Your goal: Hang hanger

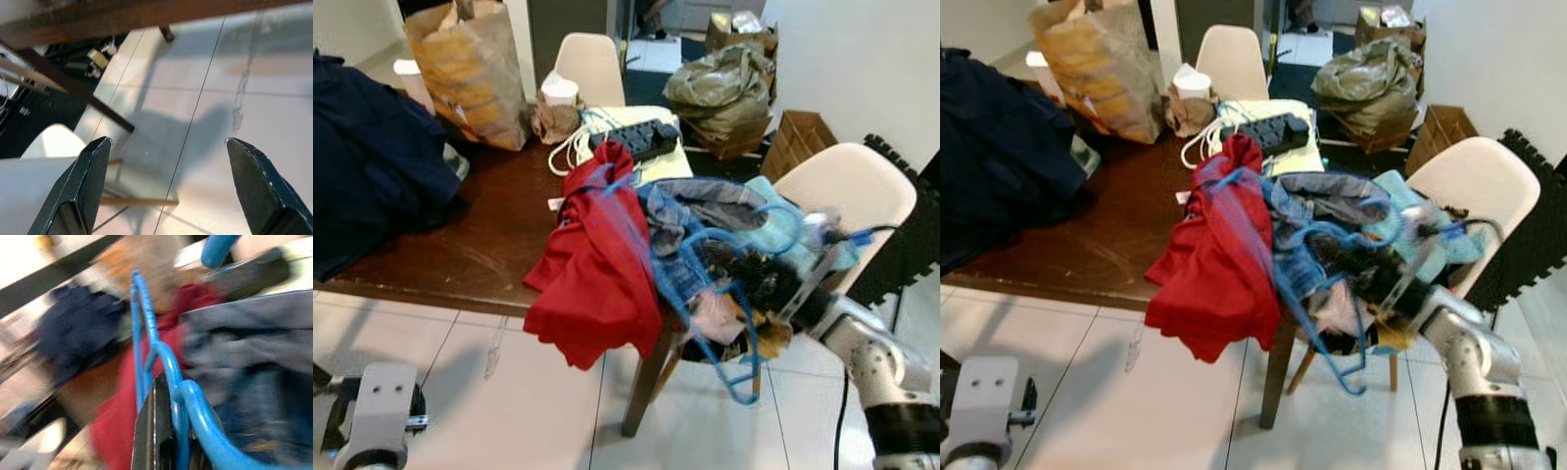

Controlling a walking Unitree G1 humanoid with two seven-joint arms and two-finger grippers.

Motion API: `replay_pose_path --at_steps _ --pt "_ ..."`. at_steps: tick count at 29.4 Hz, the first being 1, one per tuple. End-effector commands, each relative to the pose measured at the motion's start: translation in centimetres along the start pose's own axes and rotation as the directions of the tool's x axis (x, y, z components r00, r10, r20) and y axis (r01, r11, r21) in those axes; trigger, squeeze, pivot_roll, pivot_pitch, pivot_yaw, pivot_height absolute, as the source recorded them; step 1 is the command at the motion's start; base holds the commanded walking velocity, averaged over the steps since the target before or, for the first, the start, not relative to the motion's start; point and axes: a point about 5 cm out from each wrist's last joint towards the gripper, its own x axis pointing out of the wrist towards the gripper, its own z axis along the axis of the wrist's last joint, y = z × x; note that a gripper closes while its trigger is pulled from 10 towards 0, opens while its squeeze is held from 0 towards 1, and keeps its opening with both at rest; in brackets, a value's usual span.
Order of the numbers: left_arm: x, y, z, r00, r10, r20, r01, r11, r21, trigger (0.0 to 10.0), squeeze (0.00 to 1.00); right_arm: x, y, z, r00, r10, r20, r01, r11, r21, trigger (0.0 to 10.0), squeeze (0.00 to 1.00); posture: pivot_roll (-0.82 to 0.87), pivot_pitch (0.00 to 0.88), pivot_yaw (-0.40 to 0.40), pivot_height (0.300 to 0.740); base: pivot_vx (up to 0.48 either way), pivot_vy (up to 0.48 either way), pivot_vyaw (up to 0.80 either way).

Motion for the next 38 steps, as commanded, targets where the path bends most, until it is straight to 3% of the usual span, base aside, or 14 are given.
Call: replay_pose_path --at_steps 1,5,8,12,14,15,16,19,21,22,25,29,33,38 --pt "-0.4 0.6 -1.0 1.0 0.015 -0.024 -0.014 1.0 0.028 10.0 0.0 -1.4 -2.3 0.6 0.983 -0.175 0.055 0.176 0.984 -0.014 10.0 0.0 0.02 0.142 -0.05 0.74 0.0 0.0 0.0" --pt "-0.5 0.9 -1.3 0.999 0.025 -0.036 -0.024 0.999 0.037 10.0 0.0 -2.1 -3.3 0.9 0.962 -0.263 0.078 0.265 0.964 -0.021 10.0 0.0 0.02 0.143 -0.05 0.74 0.0 0.0 0.0" --pt "-0.7 1.5 -2.0 0.997 0.042 -0.06 -0.039 0.998 0.044 10.0 0.0 -4.8 -6.2 2.2 0.847 -0.508 0.16 0.514 0.858 -0.001 10.0 0.0 0.02 0.146 -0.044 0.74 0.0 0.0 0.0" --pt "-0.8 1.5 -2.3 0.997 0.042 -0.069 -0.039 0.998 0.046 10.0 0.0 -6.3 -7.3 2.9 0.777 -0.596 0.204 0.601 0.798 0.045 10.0 0.0 0.02 0.146 -0.042 0.74 0.0 0.0 0.0" --pt "-1.0 1.4 -2.8 0.996 0.035 -0.08 -0.031 0.998 0.054 10.0 0.0 -8.1 -8.7 3.4 0.669 -0.706 0.235 0.706 0.701 0.098 10.0 0.0 0.01 0.147 -0.039 0.74 0.0 0.0 0.0" --pt "-1.0 1.4 -2.8 0.996 0.035 -0.08 -0.031 0.998 0.054 10.0 0.0 -8.1 -8.7 3.4 0.669 -0.706 0.235 0.706 0.701 0.098 10.0 0.0 0.01 0.147 -0.039 0.74 0.0 0.0 0.0" --pt "-1.1 1.4 -2.9 0.996 0.032 -0.084 -0.028 0.998 0.057 10.0 0.0 -8.7 -9.1 3.1 0.616 -0.758 0.213 0.764 0.641 0.071 10.0 0.0 0.02 0.147 -0.038 0.74 0.0 0.0 0.0" --pt "-1.1 1.3 -3.0 0.996 0.031 -0.085 -0.026 0.998 0.059 10.0 0.0 -9.1 -9.5 2.7 0.575 -0.796 0.192 0.807 0.589 0.025 10.0 0.0 0.02 0.147 -0.039 0.74 0.0 0.0 0.0" --pt "-1.3 0.9 -3.7 0.992 0.025 -0.122 -0.016 0.997 0.072 10.0 0.0 -8.7 -9.5 0.0 0.545 -0.838 0.039 0.814 0.516 -0.267 10.0 0.0 0.02 0.149 -0.038 0.74 0.0 0.0 0.0" --pt "-1.3 0.9 -3.7 0.992 0.025 -0.122 -0.016 0.997 0.072 10.0 0.0 -8.7 -9.5 0.0 0.545 -0.838 0.039 0.814 0.516 -0.267 10.0 0.0 0.02 0.149 -0.038 0.74 0.0 0.0 0.0" --pt "-1.2 -0.2 -4.7 0.978 0.027 -0.205 -0.016 0.998 0.058 10.0 0.0 -7.0 -7.8 -6.7 0.593 -0.77 -0.238 0.543 0.6 -0.588 10.0 0.0 0.02 0.151 -0.048 0.74 0.0 0.0 0.0" --pt "-0.9 -1.3 -5.2 0.97 0.014 -0.243 -0.004 0.999 0.041 10.0 0.0 -6.5 -6.6 -10.2 0.604 -0.727 -0.328 0.465 0.655 -0.596 10.0 0.0 0.01 0.152 -0.051 0.74 0.0 0.0 0.0" --pt "-0.9 -3.3 -5.8 0.952 -0.049 -0.303 0.055 0.998 0.011 10.0 0.0 -7.5 -5.2 -15.3 0.543 -0.714 -0.442 0.514 0.699 -0.498 10.0 0.0 0.01 0.157 -0.051 0.74 0.0 0.0 0.0" --pt "-1.5 -5.2 -5.9 0.935 -0.139 -0.327 0.132 0.99 -0.043 10.0 0.0 -6.9 -4.2 -16.3 0.588 -0.676 -0.444 0.491 0.735 -0.468 10.0 0.0 0.01 0.164 -0.054 0.74 0.0 0.0 0.0"
